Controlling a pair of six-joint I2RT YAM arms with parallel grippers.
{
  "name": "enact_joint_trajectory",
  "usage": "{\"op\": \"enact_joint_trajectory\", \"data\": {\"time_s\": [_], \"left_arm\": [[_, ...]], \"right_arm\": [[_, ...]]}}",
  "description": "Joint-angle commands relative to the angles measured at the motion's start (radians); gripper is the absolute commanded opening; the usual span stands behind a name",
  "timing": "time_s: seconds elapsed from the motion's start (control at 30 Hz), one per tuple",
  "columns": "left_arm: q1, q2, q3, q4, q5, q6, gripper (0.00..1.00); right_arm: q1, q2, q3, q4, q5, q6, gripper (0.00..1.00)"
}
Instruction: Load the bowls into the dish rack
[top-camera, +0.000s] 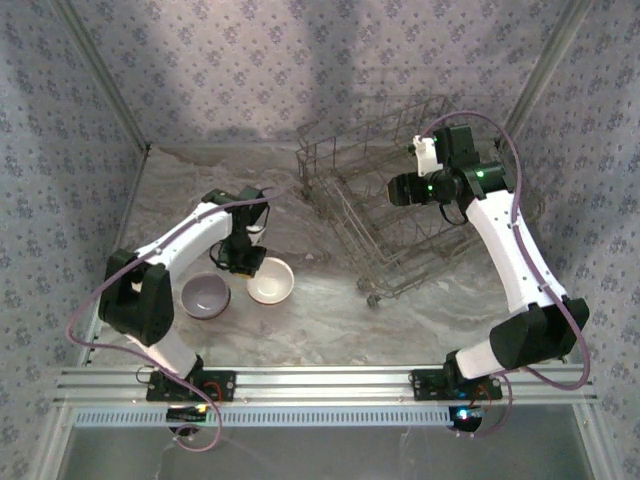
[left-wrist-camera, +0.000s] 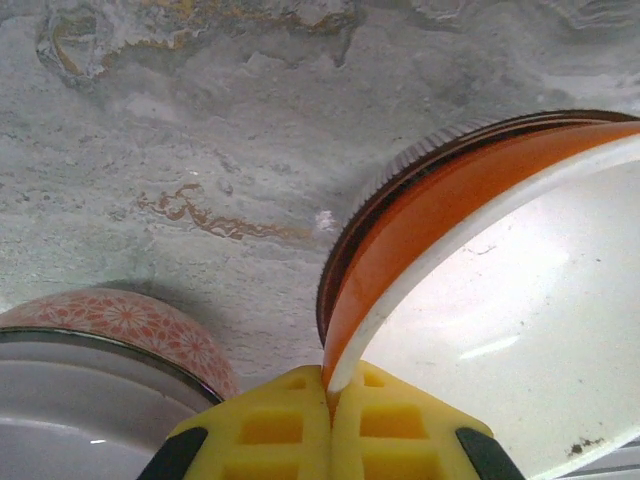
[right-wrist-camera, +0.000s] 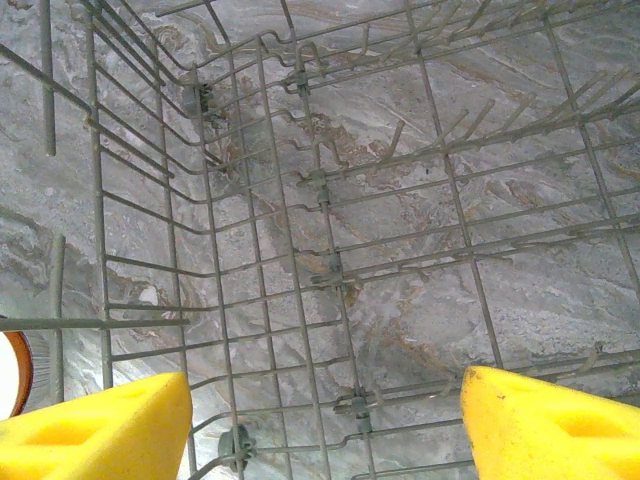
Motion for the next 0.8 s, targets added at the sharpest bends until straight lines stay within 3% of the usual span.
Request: {"op": "enact_joint_trajectory", "data": {"time_s": [0.0,0.37,0.77], "left_arm": [[-0.009,-0.066,0.049,-0.022,0.036,-0.019,0.0],[-0.009,-0.175,0.143,-0.017,0.002,-0.055,0.0],[-0.025,-0.185,0.522,0.02,-0.07,-0.082,0.0]], "right_arm": [[-0.006,0.006,0.002,-0.001,-0.021,-0.018,0.73],[-0.014,0.004,0.03,0.005,-0.067,-0.017,0.74],[0.032,0.008,0.262,-0.046,-0.195,0.015,0.72]]}}
